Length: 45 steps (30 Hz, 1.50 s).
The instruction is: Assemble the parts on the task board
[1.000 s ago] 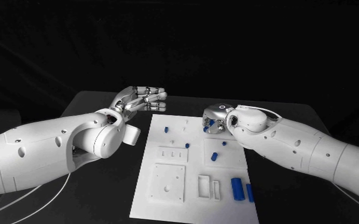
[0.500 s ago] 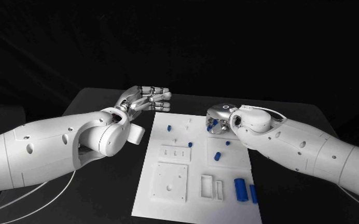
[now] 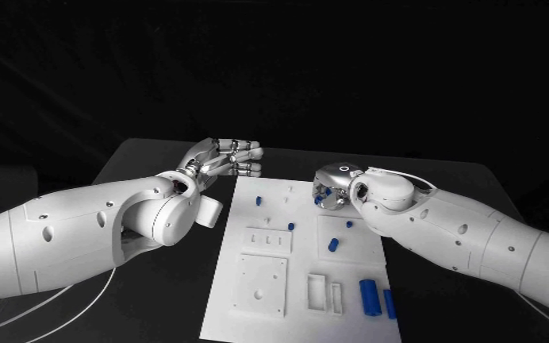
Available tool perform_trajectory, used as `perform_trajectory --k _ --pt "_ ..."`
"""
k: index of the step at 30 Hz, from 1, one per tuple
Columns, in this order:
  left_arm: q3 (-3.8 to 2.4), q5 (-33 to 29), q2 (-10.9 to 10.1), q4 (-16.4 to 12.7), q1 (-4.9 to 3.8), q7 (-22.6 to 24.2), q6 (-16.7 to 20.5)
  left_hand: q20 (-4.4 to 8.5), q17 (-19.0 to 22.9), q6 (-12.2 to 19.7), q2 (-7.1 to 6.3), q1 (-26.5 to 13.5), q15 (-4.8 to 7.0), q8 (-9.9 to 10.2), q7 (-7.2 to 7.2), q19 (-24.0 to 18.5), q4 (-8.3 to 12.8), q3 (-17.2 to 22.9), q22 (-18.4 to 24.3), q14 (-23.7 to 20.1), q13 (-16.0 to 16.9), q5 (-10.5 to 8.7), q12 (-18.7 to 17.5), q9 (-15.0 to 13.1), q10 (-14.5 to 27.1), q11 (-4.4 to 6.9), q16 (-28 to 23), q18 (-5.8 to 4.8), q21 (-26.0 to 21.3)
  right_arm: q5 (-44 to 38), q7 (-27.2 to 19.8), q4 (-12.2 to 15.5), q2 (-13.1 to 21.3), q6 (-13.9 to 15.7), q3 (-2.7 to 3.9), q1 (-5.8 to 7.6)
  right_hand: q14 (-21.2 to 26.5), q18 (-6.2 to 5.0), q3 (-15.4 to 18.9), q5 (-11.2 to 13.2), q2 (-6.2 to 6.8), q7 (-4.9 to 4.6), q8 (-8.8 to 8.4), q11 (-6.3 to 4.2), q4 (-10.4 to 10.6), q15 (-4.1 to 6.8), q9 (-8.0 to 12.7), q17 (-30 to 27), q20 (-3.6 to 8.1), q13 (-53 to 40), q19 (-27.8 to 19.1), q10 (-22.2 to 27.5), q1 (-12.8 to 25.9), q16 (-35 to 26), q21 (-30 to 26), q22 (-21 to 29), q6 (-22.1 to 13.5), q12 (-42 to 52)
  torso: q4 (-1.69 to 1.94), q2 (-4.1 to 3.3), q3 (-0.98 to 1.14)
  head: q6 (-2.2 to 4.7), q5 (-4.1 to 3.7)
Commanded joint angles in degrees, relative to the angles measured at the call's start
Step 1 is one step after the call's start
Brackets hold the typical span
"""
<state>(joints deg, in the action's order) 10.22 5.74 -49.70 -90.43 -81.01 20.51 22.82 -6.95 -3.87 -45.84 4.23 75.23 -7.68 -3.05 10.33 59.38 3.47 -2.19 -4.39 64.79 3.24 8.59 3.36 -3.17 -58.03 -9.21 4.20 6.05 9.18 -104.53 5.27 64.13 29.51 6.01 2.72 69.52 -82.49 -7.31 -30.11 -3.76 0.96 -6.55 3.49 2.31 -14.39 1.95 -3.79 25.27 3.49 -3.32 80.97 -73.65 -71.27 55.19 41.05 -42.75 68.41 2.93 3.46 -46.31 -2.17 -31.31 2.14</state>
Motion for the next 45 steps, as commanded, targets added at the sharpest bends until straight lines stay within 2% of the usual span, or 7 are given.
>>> perform_trajectory --k 1,12,17,23,30,37,45 --pt "-0.05 0.2 0.1 0.0 -0.10 0.5 -0.4 -0.05 -0.1 0.3 -0.33 0.4 -0.01 -0.1 -0.05 0.0 -0.3 -0.1 0.0 0.1 0.1 -0.09 0.2 0.0 0.4 -0.11 0.2 -0.88 -0.1 -0.2 1.6 0.6 0.0 2.2 -0.12 -0.13 0.0 0.34 -0.7 0.1 -0.63 1.28 0.20 0.01 0.2 0.48 -0.7 0.1 0.23 -0.1 -0.7 -0.5 -0.4 -0.2 0.6 -1.7 1.6 0.4 -0.05 -0.13 -0.02 0.34 0.12" --pt "-0.05 0.2 0.3 0.3 -0.10 0.8 0.3 -0.01 -0.1 0.2 -0.34 0.6 0.03 -0.1 -0.09 0.1 -0.2 0.0 0.0 0.2 0.1 0.01 0.2 0.0 0.4 -0.07 0.3 -0.86 -0.1 -1.0 3.9 2.0 -1.0 4.8 0.03 1.10 0.0 0.54 -1.4 0.1 -0.11 1.39 0.20 -0.11 0.7 0.57 -0.7 0.4 0.33 -0.1 -0.5 -0.9 -0.5 -0.2 0.5 -5.9 1.9 0.4 -0.07 -0.38 -0.01 1.06 0.33" --pt "-0.05 0.2 0.3 0.4 -0.10 0.9 0.4 -0.01 -0.1 0.2 -0.34 0.6 0.03 -0.1 -0.09 0.1 -0.2 0.0 0.0 0.2 0.1 0.01 0.2 0.0 0.4 -0.07 0.3 -0.86 -0.1 -1.7 5.0 2.0 -1.9 6.4 0.05 1.34 0.0 0.66 -1.8 0.1 0.11 1.42 0.20 -0.15 0.9 0.60 -0.7 0.4 0.37 -0.1 -0.1 -0.9 -0.5 -0.3 -0.2 -8.3 2.0 0.4 -0.16 -0.58 0.16 1.35 0.57" --pt "-0.05 0.1 0.4 0.4 -0.10 0.9 0.4 -0.01 -0.1 0.2 -0.34 0.6 0.03 -0.1 -0.09 0.1 -0.2 0.0 0.0 0.2 0.1 0.01 0.2 0.0 0.4 -0.07 0.3 -0.86 -0.1 -2.5 6.2 1.4 -3.2 8.8 0.06 1.52 0.0 0.78 -2.0 0.2 0.24 1.43 0.21 -0.14 0.9 0.62 -0.7 0.4 0.38 -0.1 0.4 -0.9 -0.6 -0.2 -1.2 -10.1 2.1 0.4 -0.17 -0.67 0.10 1.48 0.54" --pt "-0.05 0.1 0.8 0.6 -0.10 0.8 0.3 0.02 -0.1 0.2 -0.37 0.6 0.06 -0.1 -0.09 0.1 -0.1 0.1 0.0 0.3 0.1 0.00 0.2 0.0 0.4 -0.07 0.2 -0.87 -0.1 -2.8 6.6 -0.2 -5.1 10.1 0.06 1.60 0.0 0.82 -2.2 0.2 0.41 1.42 0.19 -0.12 1.0 0.62 -0.7 0.4 0.39 -0.1 0.6 -0.9 -0.6 -0.2 -1.9 -11.0 2.1 0.4 -0.03 -0.76 0.14 1.23 0.68" --pt "-0.05 0.1 1.2 0.8 -0.11 0.8 0.2 0.02 -0.1 0.2 -0.37 0.6 0.06 -0.1 -0.09 0.1 -0.1 0.1 0.0 0.3 0.1 0.00 0.2 0.0 0.4 -0.07 0.2 -0.87 -0.1 -3.0 6.7 -1.0 -6.2 10.3 0.06 1.61 0.0 0.88 -2.4 0.3 0.55 1.44 0.19 -0.12 1.2 0.66 -0.6 0.4 0.42 -0.1 1.1 -0.8 -0.6 -0.3 -3.6 -12.8 2.1 0.4 0.28 -0.86 -0.12 1.34 1.01" --pt "-0.05 0.1 1.4 0.9 -0.11 0.7 0.1 0.02 -0.1 0.2 -0.37 0.6 0.06 -0.1 -0.09 0.1 -0.1 0.1 0.0 0.3 0.1 0.00 0.2 0.0 0.4 -0.07 0.2 -0.87 -0.1 -3.2 6.6 -1.8 -7.0 10.0 0.06 1.60 0.0 0.87 -2.6 0.2 0.60 1.38 0.21 -0.11 1.1 0.66 -0.7 0.4 0.48 -0.1 1.7 -0.9 -0.6 -0.3 -5.0 -14.6 2.1 0.4 0.12 -0.95 -0.02 1.06 1.22"
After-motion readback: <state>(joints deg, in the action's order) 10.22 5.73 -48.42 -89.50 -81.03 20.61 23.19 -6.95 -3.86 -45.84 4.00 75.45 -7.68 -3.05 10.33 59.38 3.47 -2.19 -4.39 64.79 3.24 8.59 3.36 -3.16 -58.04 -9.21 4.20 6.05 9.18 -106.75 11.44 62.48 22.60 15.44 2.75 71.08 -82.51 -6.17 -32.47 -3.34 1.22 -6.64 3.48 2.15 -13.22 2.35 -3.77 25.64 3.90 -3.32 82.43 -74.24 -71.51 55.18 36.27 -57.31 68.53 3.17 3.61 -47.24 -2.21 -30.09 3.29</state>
